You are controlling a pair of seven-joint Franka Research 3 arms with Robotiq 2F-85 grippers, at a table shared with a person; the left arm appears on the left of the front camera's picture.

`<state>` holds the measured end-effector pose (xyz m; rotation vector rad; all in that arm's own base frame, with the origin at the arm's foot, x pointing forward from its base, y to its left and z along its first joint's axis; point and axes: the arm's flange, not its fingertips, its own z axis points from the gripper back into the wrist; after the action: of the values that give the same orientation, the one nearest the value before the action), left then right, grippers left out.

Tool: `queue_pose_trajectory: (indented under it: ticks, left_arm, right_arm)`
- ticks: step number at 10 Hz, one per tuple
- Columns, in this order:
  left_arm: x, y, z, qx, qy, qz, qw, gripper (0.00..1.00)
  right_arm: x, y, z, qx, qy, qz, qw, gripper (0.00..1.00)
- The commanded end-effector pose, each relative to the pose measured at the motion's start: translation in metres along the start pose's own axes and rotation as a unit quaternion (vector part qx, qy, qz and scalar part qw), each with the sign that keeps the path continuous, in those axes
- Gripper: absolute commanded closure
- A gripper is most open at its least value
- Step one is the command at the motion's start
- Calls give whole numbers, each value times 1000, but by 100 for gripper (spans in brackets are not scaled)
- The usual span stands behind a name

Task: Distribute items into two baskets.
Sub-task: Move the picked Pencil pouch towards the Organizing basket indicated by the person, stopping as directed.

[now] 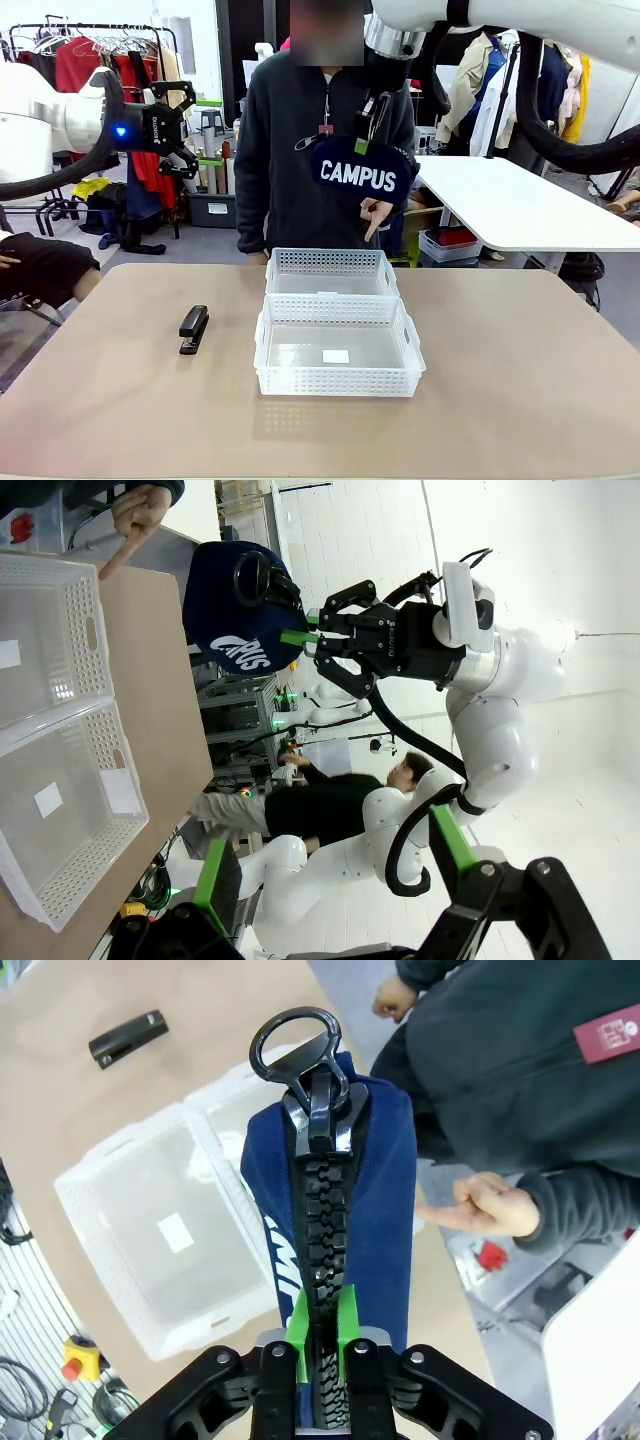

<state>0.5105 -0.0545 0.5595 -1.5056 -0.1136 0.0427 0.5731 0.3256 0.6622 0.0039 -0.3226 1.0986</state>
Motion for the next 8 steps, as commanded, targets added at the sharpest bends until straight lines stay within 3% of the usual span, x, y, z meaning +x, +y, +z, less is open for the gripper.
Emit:
queue_pose_trajectory:
  ticks: [1,2,5,8]
  left_arm:
    - [-2,-1,1,3,0,-2,1000,0]
    - [-2,-1,1,3,0,-2,1000,0]
    - [-2,-1,1,3,0,-2,1000,0]
    - [-2,-1,1,3,0,-2,1000,0]
  right_arm:
    - [-1,2,6,-1,1,-13,1000,100]
    - [0,0,0,0,0,0,1000,100]
    - [13,-2,-67,22,61,62,996,100]
    - [21,-4,-119,21,78,142,986,100]
